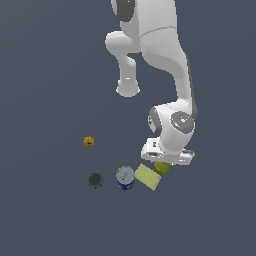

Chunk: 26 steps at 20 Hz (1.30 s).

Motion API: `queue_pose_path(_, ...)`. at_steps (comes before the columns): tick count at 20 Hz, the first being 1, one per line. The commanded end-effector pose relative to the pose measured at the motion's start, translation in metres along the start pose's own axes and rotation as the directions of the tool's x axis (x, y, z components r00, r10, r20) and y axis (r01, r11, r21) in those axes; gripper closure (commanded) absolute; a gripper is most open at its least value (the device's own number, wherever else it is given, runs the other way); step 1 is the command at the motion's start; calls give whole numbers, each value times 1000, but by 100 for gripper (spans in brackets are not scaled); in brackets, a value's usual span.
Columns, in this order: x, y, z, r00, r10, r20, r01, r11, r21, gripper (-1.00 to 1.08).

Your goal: Pick up a designated object from a clutter of objects.

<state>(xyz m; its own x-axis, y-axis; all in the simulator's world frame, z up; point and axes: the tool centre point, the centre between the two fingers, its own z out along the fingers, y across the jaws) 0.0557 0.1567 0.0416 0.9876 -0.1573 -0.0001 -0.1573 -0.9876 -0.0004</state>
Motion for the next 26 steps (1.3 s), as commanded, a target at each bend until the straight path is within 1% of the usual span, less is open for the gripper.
queue_pose_path(1, 0, 1, 1, 1000, 1, 0, -1, 1000, 0, 108)
queue_pose_path(7, -2, 1, -5, 1000, 0, 0, 0, 1000, 0, 108)
queue_pose_path(13, -11, 3, -26, 1000, 0, 0, 0, 1000, 0, 108)
queue_pose_path(19, -26, 8, -62, 1000, 0, 0, 0, 1000, 0, 108)
queue_pose_path(26, -51, 15, -121, 1000, 0, 0, 0, 1000, 0, 108)
